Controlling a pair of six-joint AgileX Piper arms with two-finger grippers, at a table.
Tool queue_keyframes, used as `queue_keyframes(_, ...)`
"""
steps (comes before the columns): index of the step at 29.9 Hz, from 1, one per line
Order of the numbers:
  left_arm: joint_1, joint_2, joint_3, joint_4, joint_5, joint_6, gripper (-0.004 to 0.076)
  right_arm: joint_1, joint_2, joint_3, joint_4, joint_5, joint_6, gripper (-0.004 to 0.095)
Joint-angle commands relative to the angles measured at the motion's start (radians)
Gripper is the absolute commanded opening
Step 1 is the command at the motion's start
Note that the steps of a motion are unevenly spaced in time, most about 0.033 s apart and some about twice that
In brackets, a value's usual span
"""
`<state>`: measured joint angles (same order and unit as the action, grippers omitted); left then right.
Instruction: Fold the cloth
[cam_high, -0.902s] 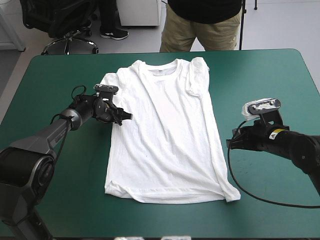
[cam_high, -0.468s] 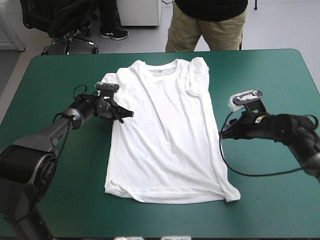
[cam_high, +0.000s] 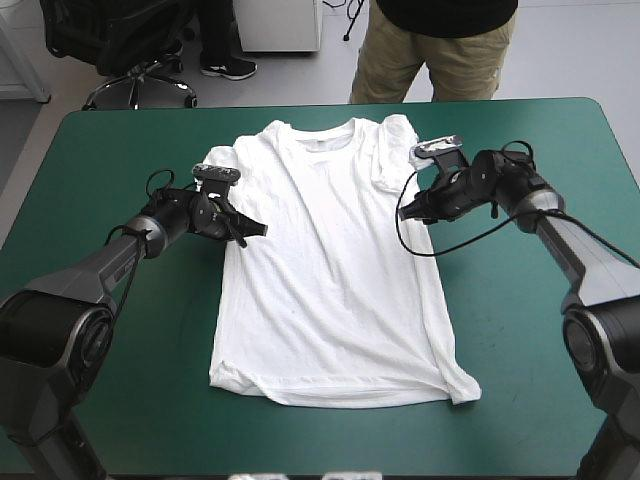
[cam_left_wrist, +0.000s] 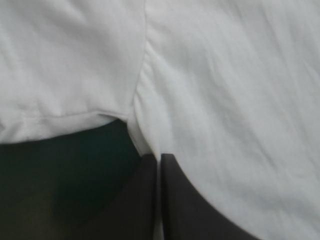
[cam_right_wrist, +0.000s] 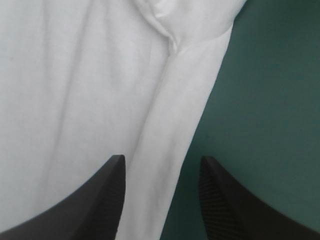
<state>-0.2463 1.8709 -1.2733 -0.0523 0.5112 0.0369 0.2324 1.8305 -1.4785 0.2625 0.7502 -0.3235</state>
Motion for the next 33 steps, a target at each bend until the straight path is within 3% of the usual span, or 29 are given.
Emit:
queue_keyframes(1,-0.001,-0.009,-0.003,0.000,0.062,0.006,-0.0007,0.005,0.050,-0.136,-0.003,0.030,0.013,0.0447)
queue_keyframes(10,-0.001,-0.009,-0.003,0.000,0.049,0.036,-0.0007,0.018,0.212,-0.234,-0.040,0.103,0.062,0.0425)
queue_keyframes(12,-0.001,-0.009,-0.003,0.002,0.049,0.038,-0.0007,0.018,0.224,-0.234,-0.058,0.124,0.069,0.0340)
queue_keyframes(15,-0.001,-0.009,-0.003,0.000,0.047,0.038,-0.0007,0.018,0.227,-0.235,-0.098,0.143,0.069,0.0035)
queue_keyframes(16,-0.001,-0.011,-0.003,0.000,0.047,0.039,-0.0007,0.018,0.225,-0.239,-0.109,0.146,0.070,-0.0009)
queue_keyframes(21,-0.001,-0.035,-0.003,0.003,0.038,0.043,-0.0007,0.016,0.175,-0.241,-0.170,0.146,0.110,0.0004)
queue_keyframes(28,0.032,-0.157,-0.025,0.015,0.033,0.043,-0.0007,0.016,-0.021,-0.241,-0.143,0.155,0.102,0.0003)
queue_keyframes(33,0.072,-0.287,-0.080,0.066,0.086,0.060,-0.0007,0.016,-0.181,-0.241,-0.114,0.143,0.090,0.0003)
